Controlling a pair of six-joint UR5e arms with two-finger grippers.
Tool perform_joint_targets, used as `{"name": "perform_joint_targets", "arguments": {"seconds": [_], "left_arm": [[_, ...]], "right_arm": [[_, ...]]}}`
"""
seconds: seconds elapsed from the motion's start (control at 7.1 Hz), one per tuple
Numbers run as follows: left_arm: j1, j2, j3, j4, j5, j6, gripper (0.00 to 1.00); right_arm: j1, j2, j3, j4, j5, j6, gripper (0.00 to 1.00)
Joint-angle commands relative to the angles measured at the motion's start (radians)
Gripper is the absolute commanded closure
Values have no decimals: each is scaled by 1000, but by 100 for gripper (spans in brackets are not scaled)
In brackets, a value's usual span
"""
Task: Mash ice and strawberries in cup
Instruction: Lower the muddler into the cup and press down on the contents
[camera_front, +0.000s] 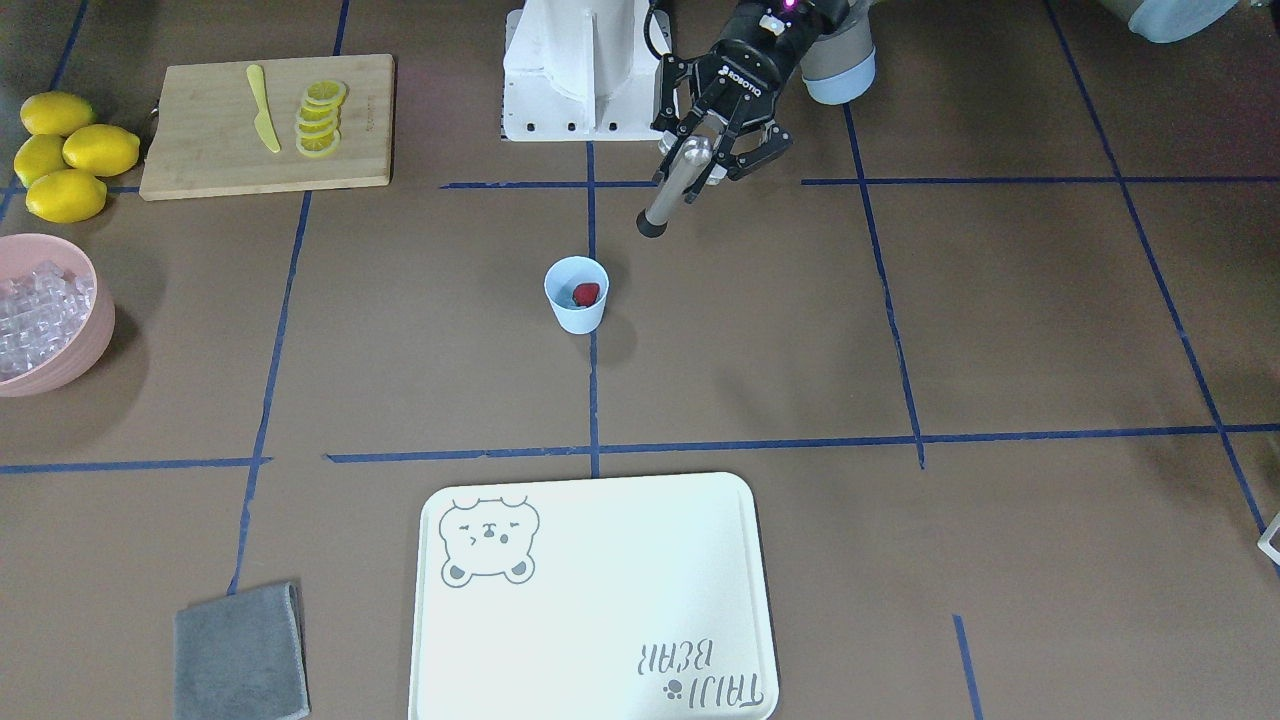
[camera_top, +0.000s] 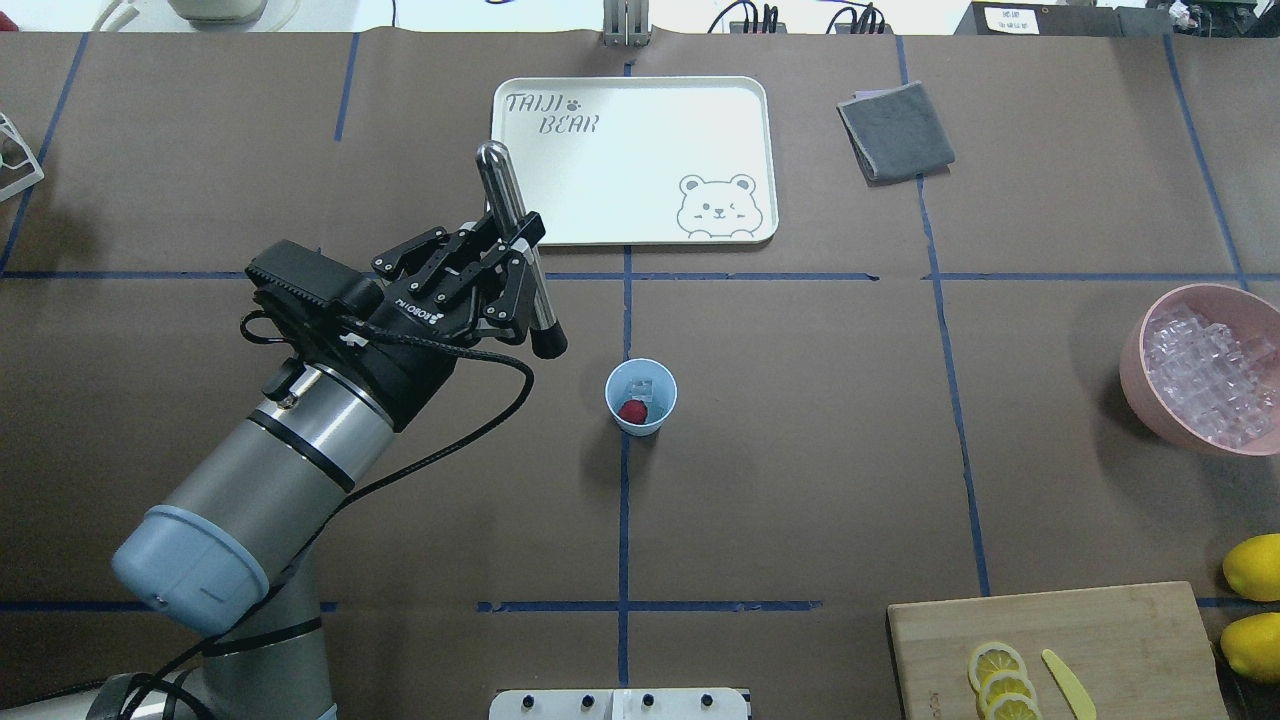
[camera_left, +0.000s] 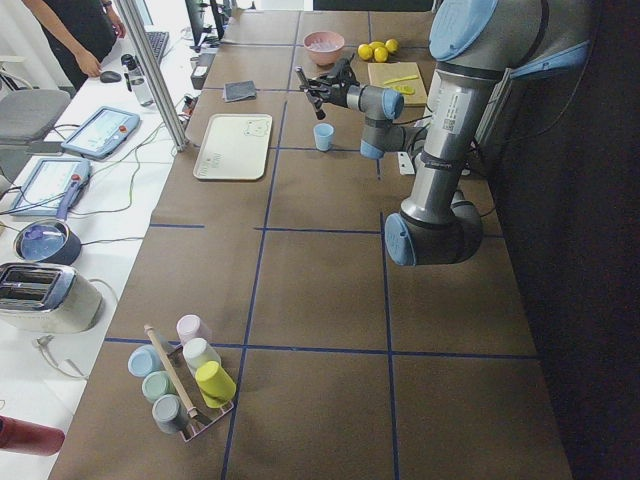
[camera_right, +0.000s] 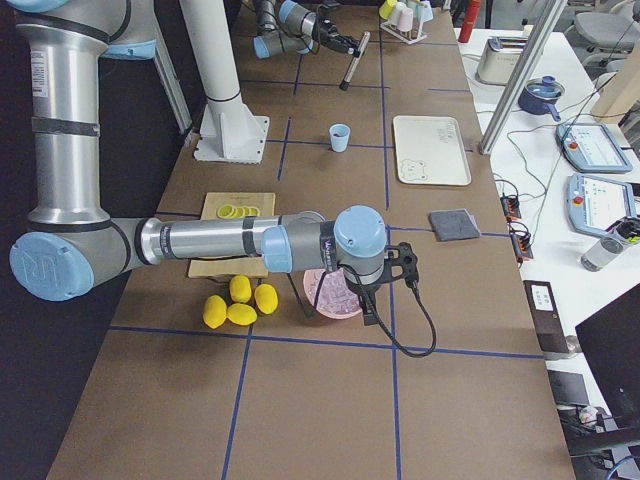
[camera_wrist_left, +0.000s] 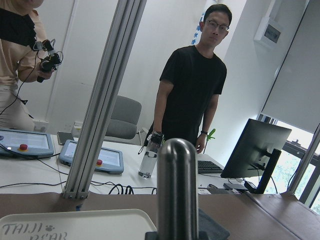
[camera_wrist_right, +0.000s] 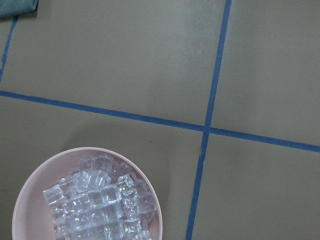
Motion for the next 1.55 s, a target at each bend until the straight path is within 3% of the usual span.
{"name": "perform_joint_targets", "arguments": {"seconds": [0.0, 0.28, 0.7, 0.99, 1.41], "left_arm": [[4, -82, 133, -64, 13, 93, 100], [9, -155, 250, -130, 48, 107, 100], [56, -193, 309, -156, 91, 108, 100], [59, -260, 430, -205, 111, 108, 100], [97, -261, 433, -210, 134, 108, 100]], "right_arm": [[-2, 3, 0, -1, 1, 0, 0], [-3, 3, 1, -1, 4, 29, 0], [-17, -1, 7, -3, 9, 60, 0], [-17, -4, 3, -3, 8, 60, 0], [-19, -4, 1, -3, 6, 60, 0]]}}
